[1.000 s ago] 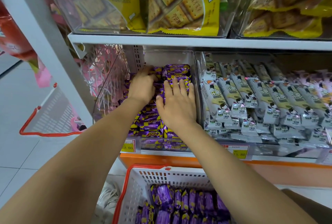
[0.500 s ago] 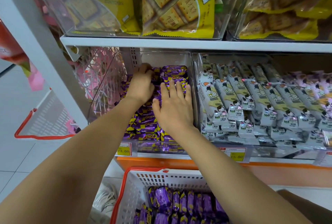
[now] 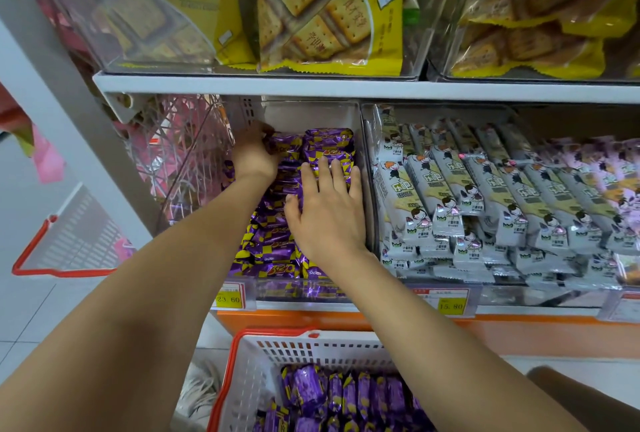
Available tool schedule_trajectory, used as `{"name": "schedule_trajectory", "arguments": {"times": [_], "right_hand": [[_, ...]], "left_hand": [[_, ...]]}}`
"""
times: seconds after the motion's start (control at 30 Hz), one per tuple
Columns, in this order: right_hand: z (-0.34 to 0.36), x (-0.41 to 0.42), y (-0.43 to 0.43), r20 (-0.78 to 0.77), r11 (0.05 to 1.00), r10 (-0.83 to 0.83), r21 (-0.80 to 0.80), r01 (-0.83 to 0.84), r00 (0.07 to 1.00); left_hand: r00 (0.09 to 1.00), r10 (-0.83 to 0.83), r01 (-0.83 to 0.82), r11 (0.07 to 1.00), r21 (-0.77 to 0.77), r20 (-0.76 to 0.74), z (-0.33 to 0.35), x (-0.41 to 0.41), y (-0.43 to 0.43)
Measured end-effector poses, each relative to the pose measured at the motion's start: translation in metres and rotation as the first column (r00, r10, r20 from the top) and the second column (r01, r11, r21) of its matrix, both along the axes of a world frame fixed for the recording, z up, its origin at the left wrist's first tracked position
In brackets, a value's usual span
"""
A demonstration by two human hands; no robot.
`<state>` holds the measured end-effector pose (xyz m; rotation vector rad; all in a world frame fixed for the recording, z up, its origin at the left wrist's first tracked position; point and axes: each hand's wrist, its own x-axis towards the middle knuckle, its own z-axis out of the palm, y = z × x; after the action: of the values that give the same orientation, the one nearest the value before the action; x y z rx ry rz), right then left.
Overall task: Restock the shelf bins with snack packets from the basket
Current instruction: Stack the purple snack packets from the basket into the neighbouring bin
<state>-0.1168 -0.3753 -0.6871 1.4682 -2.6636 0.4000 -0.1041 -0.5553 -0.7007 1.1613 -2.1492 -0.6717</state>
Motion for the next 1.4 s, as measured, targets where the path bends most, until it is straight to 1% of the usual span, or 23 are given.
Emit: {"name": "schedule_trajectory", "arguments": {"times": [0.07,0.1,0.2,0.3,0.4,0.53,0.73,0.87,1.03,1.13,1.23,1.4], "right_hand": [[0.000,0.000,0.000,-0.002,1.000,-0.001,0.001,0.001,1.000],[0.000,0.000,0.000,-0.002,1.000,-0.002,0.000,0.002,1.000],[0.001,0.000,0.001,0.002,1.000,0.000,0.000,0.000,1.000],[0.001,0.000,0.001,0.004,1.000,0.002,0.002,-0.002,1.000],[0.001,0.000,0.000,0.005,1.000,-0.002,0.003,0.002,1.000],[0.001,0.000,0.001,0.003,1.000,-0.003,0.011,0.003,1.000],[0.001,0.000,0.001,-0.002,1.000,-0.003,0.008,0.003,1.000],[0.001,0.000,0.000,-0.004,1.000,-0.005,0.005,0.005,1.000],[0.000,0.000,0.000,-0.002,1.000,-0.005,0.000,0.005,1.000],[0.000,0.000,0.000,-0.001,1.000,-0.002,0.014,0.002,1.000],[0.001,-0.001,-0.001,0.000,0.999,0.002,0.038,-0.002,1.000],[0.005,-0.003,-0.001,-0.009,0.999,0.001,0.048,0.000,1.000]], "left_hand": [[0.996,0.019,-0.017,1.000,0.023,-0.086,-0.001,0.002,-0.002],[0.995,0.016,-0.014,1.000,0.025,-0.094,0.000,0.002,-0.003],[0.999,-0.018,0.016,0.999,-0.036,-0.034,-0.002,0.000,0.001],[0.999,-0.044,0.041,0.987,-0.155,-0.017,0.000,0.001,0.012],[0.994,-0.106,0.112,0.957,-0.269,0.040,0.002,0.009,0.020],[0.977,-0.174,0.205,0.923,-0.326,0.121,0.003,0.018,0.018],[0.932,-0.225,0.300,0.919,-0.257,0.283,-0.004,0.018,0.017],[0.906,-0.155,0.271,0.927,-0.259,0.394,-0.009,0.014,0.018],[0.901,-0.146,0.244,0.949,-0.200,0.408,-0.008,0.012,0.020],[0.883,-0.133,0.246,0.948,-0.203,0.450,-0.006,0.015,0.021],[0.883,-0.154,0.251,0.953,-0.169,0.444,-0.001,0.024,0.024],[0.891,-0.142,0.207,0.972,-0.108,0.431,0.015,0.039,0.035]]}}
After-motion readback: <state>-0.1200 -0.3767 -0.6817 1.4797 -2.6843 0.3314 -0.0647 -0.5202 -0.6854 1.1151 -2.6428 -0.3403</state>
